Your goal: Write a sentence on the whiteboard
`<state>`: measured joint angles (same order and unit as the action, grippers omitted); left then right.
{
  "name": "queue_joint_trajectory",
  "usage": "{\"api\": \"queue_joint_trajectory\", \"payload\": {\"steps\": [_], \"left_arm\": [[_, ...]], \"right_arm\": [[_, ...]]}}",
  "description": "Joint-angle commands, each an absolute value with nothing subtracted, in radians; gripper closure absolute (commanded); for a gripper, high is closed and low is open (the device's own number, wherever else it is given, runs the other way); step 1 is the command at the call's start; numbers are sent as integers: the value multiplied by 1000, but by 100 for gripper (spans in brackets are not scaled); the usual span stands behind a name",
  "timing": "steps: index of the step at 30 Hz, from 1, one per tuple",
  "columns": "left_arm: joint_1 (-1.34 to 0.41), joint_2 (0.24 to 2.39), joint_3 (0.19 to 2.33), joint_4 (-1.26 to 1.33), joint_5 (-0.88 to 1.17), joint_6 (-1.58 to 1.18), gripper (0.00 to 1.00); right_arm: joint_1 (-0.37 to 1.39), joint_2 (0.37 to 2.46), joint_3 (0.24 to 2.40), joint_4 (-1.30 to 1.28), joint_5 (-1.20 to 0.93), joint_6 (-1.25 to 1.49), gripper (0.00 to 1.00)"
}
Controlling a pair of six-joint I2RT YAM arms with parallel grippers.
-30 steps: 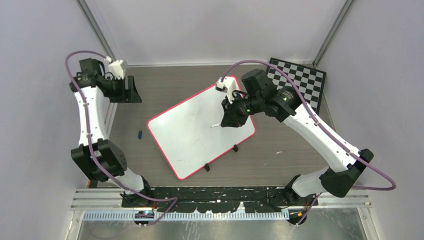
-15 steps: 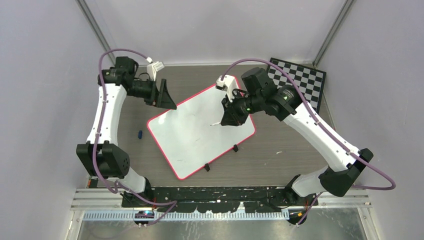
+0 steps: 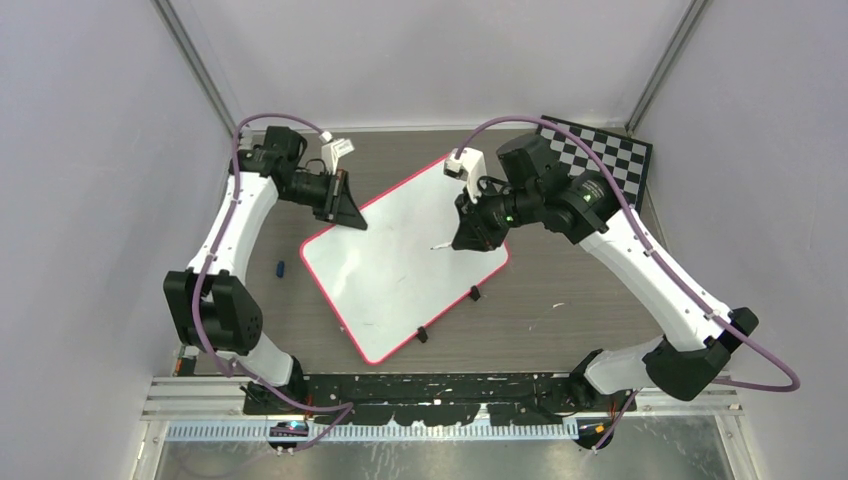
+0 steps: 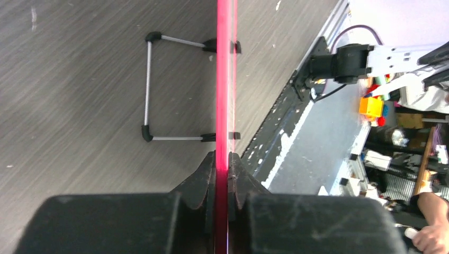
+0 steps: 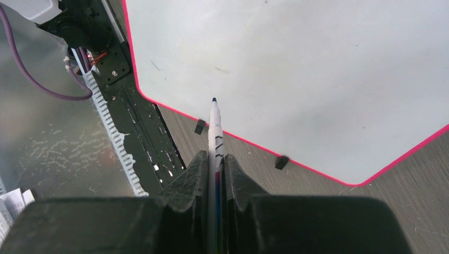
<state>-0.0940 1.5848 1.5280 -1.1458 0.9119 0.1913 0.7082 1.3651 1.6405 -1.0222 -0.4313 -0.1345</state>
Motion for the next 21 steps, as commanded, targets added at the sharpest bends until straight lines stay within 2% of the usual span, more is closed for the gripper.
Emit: {"api": "queue_joint_trajectory", "payload": {"steps": [1,12,21], "left_arm": [[-141,1595,1523,-1082,938,160,100],[-228,1647,1510,-1037,972,215,100],[-212,1655,1580,-1239,982,399,100]], "right_arm": [[703,1327,1647,-1022,-435,-153,100],[702,1308,1624,-1035,-447,-159,100],[703,1304,1594,-1019,-463,-136,100]]}}
